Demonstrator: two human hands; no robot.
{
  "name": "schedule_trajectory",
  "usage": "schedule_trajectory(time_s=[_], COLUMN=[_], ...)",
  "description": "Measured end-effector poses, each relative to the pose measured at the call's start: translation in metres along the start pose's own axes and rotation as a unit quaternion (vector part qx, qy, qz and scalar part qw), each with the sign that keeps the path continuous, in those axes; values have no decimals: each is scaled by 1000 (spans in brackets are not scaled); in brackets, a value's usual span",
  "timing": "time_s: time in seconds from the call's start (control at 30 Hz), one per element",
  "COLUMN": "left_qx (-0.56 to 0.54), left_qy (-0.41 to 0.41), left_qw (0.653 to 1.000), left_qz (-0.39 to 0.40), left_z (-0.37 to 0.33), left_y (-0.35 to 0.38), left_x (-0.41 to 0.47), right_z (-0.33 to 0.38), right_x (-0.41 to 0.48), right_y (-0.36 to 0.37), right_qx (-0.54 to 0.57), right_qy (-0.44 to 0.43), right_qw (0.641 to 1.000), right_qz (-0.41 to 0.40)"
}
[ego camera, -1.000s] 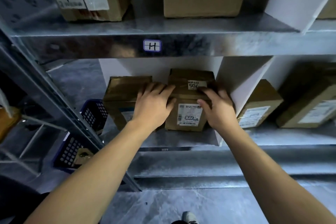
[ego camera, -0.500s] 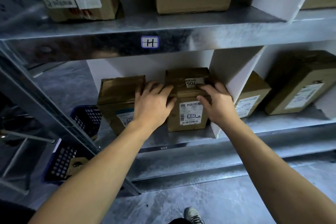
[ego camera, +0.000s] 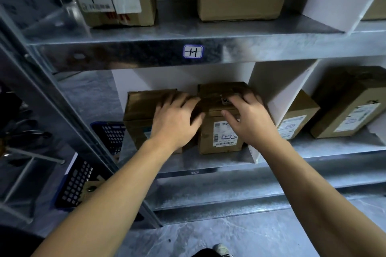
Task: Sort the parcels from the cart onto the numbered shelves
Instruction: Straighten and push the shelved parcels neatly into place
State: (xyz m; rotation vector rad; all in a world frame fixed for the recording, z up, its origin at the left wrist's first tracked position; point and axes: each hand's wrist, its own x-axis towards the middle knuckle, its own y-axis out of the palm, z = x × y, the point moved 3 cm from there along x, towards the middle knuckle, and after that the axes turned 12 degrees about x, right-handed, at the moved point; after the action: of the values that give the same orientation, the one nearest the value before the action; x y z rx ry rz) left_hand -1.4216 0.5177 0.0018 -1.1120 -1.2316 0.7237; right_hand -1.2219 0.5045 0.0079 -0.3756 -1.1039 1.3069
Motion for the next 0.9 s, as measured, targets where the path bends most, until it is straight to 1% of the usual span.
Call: schedule_trajectory(time_s=[0.1, 0.27, 0.4, 0.53, 0.63, 0.8, 0.9], left_qx=[10, -9, 0, -6, -7, -33, -34], left_qy=[-20, -79, -99, -109, -120, -133, -141], left_qw=[999, 997, 995, 994, 992, 989, 989], left_qz=[-24, -24, -6, 18, 28, 50, 37], left_z=[28, 75, 93, 99, 101, 101, 99], left_y=[-14, -23, -22, -19, -14, -7, -8], left_x=[-8, -28, -39, -45, -45, -45, -47], right_z=[23, 69, 94, 96, 93, 91, 92], right_x=[7, 18, 26, 29, 28, 26, 25], right_y=[7, 35, 63, 86, 95, 100, 102], right_qx=[23, 88, 117, 118, 127, 165, 173], right_qy=[-32, -55, -34, 10, 33, 49, 46], right_qw=[999, 991, 983, 980, 978, 977, 977], right_qz=[11, 85, 137, 163, 161, 124, 116])
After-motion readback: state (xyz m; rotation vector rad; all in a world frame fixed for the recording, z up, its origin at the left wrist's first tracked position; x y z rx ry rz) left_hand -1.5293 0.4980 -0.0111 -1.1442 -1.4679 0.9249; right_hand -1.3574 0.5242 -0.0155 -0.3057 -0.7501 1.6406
